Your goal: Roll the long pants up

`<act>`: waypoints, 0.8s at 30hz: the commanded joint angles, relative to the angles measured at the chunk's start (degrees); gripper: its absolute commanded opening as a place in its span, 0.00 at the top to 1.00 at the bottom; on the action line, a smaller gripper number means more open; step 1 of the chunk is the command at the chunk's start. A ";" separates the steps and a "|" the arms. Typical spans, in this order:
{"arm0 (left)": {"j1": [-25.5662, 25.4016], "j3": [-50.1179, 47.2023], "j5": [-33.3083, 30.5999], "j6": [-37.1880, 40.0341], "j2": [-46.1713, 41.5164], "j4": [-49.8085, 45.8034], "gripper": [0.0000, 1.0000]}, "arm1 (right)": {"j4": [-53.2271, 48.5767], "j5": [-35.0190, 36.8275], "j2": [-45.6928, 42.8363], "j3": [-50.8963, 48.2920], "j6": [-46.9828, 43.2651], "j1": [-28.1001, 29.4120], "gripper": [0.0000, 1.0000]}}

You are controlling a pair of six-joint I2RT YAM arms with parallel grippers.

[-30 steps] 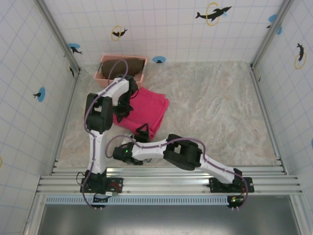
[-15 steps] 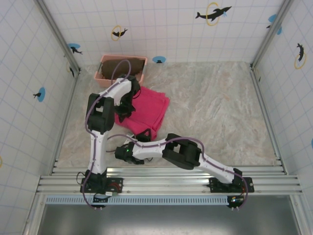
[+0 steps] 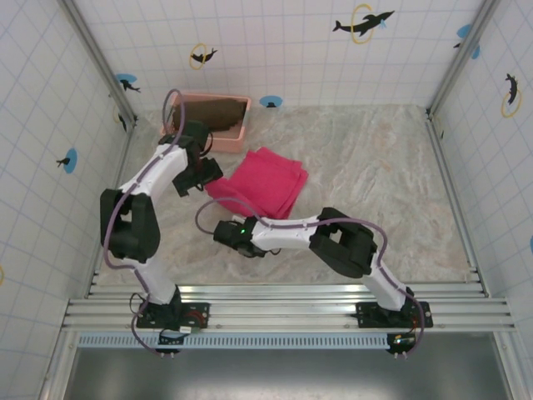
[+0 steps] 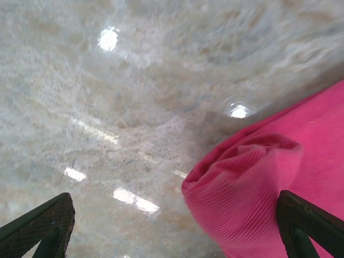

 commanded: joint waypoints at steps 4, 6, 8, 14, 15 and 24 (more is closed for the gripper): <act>0.16 -11.62 9.14 1.82 -8.01 15.95 0.02 | -1.80 -26.93 -2.49 -5.06 -4.23 -7.20 1.00; -0.07 -15.98 11.26 1.26 -10.32 20.50 0.03 | -2.20 -29.94 -2.31 -5.47 -5.40 -8.40 1.00; -0.72 -19.53 12.32 0.76 -12.32 24.14 0.03 | -2.60 -31.72 -1.92 -5.77 -6.23 -9.03 1.00; -1.85 -32.60 17.54 -5.24 -17.63 43.00 0.03 | -3.39 -35.88 -1.58 -6.34 -6.83 -10.17 1.00; -1.82 -35.14 18.54 -6.79 -18.10 47.60 0.02 | -3.58 -36.38 -1.57 -6.47 -6.78 -10.25 1.00; -1.94 -49.94 19.95 -16.83 -19.22 73.39 0.03 | -5.26 -39.39 -1.24 -6.03 -7.40 -10.29 1.00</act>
